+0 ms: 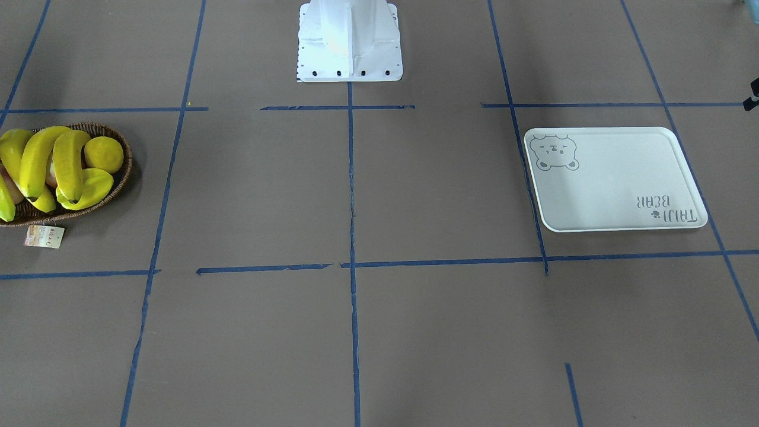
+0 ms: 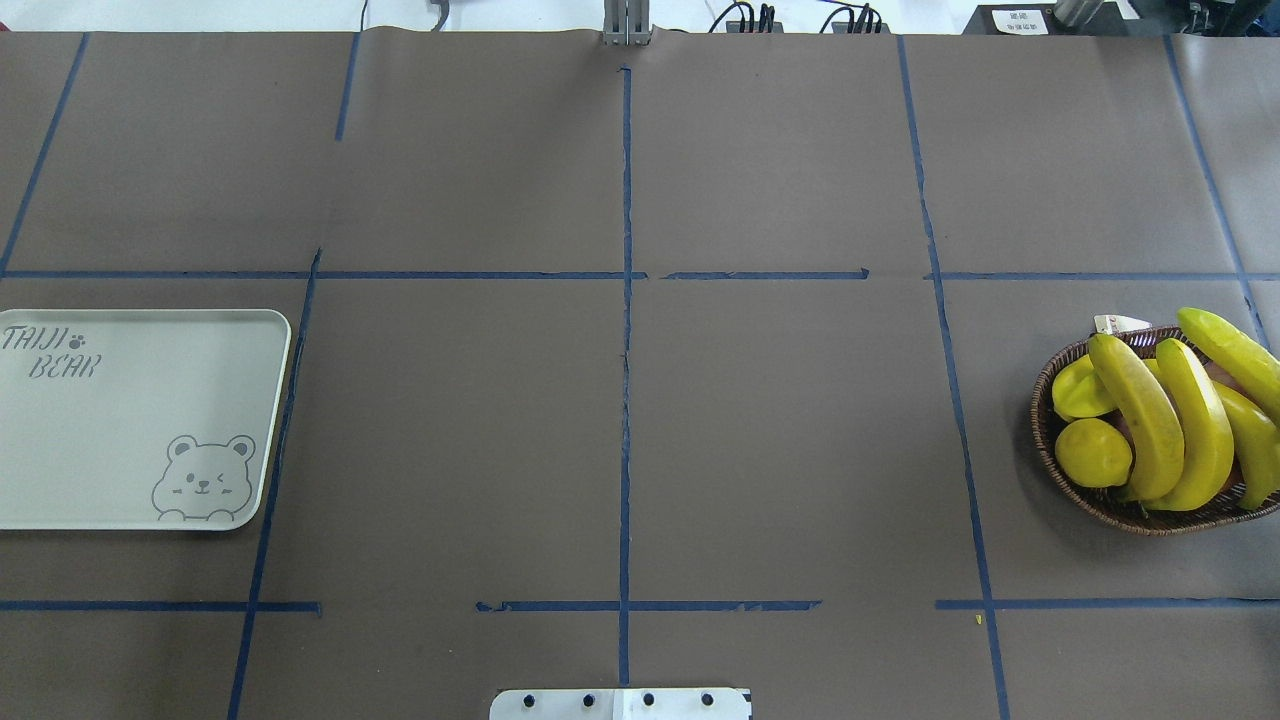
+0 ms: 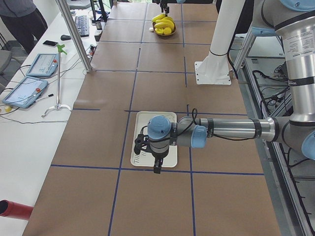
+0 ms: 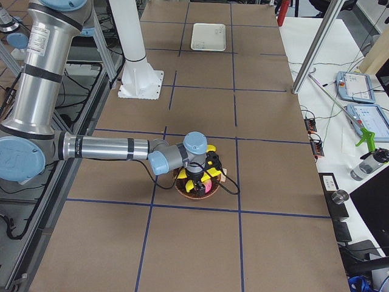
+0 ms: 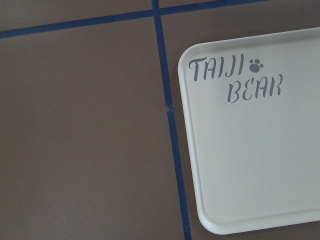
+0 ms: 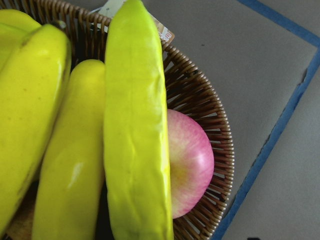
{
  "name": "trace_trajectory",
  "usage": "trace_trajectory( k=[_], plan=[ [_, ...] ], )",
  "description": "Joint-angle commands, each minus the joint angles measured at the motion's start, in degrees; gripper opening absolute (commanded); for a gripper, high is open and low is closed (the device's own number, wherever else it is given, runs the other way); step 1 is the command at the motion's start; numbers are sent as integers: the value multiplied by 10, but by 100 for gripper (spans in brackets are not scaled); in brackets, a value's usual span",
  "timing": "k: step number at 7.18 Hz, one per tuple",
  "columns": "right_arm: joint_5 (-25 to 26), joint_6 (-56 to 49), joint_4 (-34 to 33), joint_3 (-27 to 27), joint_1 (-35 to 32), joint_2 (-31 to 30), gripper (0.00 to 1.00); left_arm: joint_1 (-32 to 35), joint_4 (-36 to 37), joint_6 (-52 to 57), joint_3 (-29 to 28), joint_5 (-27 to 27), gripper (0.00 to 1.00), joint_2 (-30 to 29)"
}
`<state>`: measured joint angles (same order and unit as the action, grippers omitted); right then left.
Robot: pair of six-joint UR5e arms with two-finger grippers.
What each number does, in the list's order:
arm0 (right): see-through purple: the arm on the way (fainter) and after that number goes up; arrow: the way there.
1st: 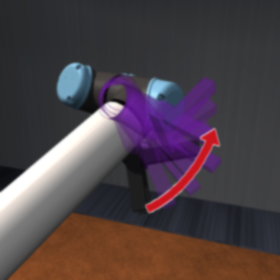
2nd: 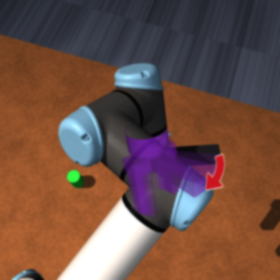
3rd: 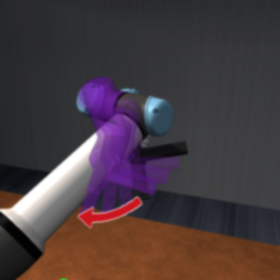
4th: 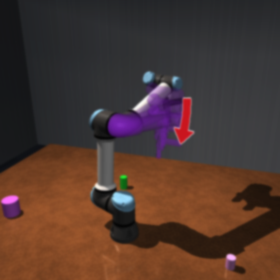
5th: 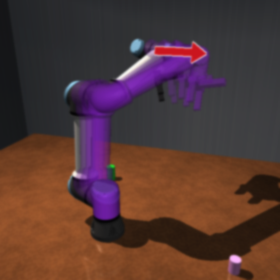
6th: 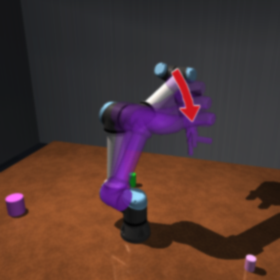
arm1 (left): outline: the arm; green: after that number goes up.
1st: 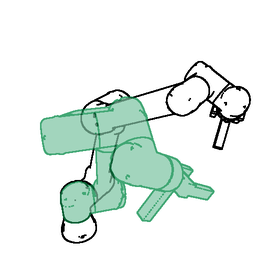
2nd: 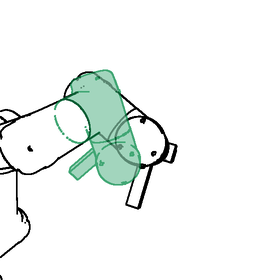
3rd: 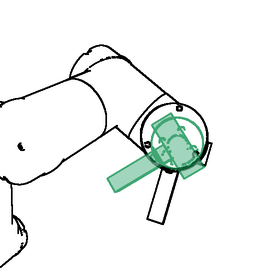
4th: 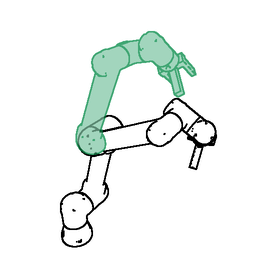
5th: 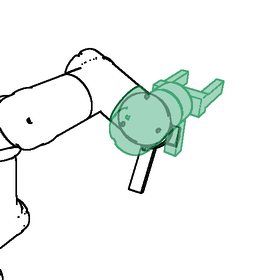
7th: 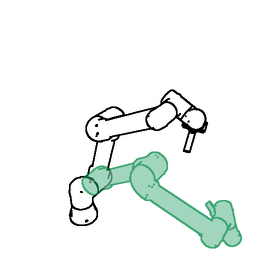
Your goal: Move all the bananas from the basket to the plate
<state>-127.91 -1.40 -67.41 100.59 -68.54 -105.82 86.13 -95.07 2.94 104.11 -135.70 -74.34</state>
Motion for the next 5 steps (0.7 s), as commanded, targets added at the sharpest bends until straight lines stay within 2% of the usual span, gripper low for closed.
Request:
trace_trajectory(
  k=[1,2,5],
  plan=[
    [1,0,0,-6,11,5,87,0,-1,0,-1,0,100,0],
    [0,-1,0,-14,13,11,82,0,-1,0,-1,0,100,0],
    [0,0,0,-17,15,16,40,-1,-1,0,-1,0,100,-1]
  ],
)
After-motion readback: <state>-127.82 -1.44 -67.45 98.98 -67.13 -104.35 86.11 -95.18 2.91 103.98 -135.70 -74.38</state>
